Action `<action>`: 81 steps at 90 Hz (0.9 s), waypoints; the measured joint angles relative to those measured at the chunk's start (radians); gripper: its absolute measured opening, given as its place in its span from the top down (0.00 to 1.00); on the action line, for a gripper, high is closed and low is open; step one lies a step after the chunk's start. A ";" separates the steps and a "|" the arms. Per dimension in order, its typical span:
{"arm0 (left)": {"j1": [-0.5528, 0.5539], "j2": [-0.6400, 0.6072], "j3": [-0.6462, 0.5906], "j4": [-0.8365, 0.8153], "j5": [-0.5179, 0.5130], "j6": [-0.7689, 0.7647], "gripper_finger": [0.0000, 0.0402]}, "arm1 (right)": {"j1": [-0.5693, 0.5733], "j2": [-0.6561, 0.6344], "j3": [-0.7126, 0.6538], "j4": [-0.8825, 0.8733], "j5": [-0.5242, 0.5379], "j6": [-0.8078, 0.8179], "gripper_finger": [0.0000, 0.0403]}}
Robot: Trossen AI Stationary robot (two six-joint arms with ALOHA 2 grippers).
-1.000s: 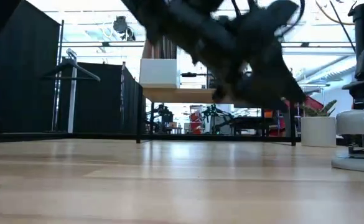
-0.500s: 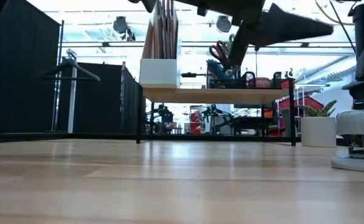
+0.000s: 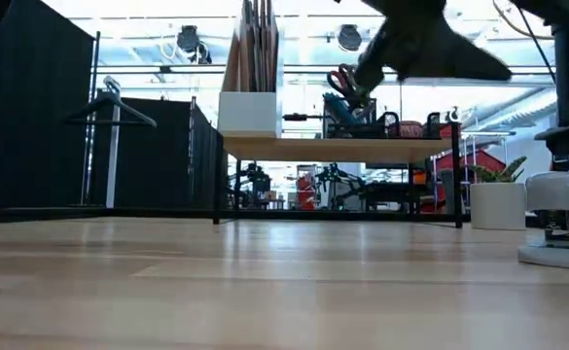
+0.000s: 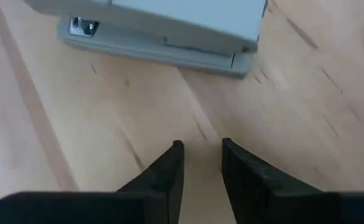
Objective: Stock shelves
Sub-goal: Put the stapler on the shelf
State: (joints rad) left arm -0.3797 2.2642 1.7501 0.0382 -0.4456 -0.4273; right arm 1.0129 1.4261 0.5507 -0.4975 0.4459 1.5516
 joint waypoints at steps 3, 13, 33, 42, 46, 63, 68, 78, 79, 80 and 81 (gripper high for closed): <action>-0.001 0.012 0.003 0.002 0.001 -0.010 0.42 | 0.006 0.000 0.000 0.000 0.006 0.010 0.79; 0.002 0.049 0.006 0.004 0.000 -0.016 0.42 | 0.020 0.001 -0.001 0.001 0.013 0.036 0.79; 0.005 0.109 0.006 0.030 0.000 -0.040 0.42 | 0.031 0.001 -0.001 0.003 0.021 0.053 0.79; 0.004 0.145 0.006 0.072 0.001 -0.039 0.42 | 0.031 0.001 -0.002 0.002 0.034 0.055 0.79; 0.004 0.157 0.006 0.085 0.001 -0.040 0.42 | 0.031 0.002 -0.002 0.002 0.036 0.055 0.79; 0.011 0.196 0.006 0.113 -0.019 -0.063 0.43 | 0.031 0.002 -0.002 0.001 0.044 0.055 0.79; 0.014 0.200 0.006 0.108 -0.020 -0.065 0.45 | 0.031 0.002 -0.002 0.001 0.045 0.055 0.79; 0.026 0.199 0.006 0.114 -0.022 -0.064 0.57 | 0.030 0.002 -0.002 0.001 0.047 0.047 0.79; 0.028 0.199 0.006 0.114 -0.023 -0.064 0.58 | 0.030 0.002 -0.002 0.001 0.047 0.045 0.79; 0.029 0.198 0.006 0.114 -0.024 -0.064 0.60 | 0.030 0.002 -0.002 0.001 0.048 0.043 0.79; 0.030 0.198 0.006 0.114 -0.025 -0.064 0.62 | 0.031 0.002 -0.002 0.001 0.048 0.041 0.79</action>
State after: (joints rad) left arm -0.3495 2.4626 1.7561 0.1519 -0.4708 -0.4913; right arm 1.0435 1.4277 0.5488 -0.4965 0.4934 1.5926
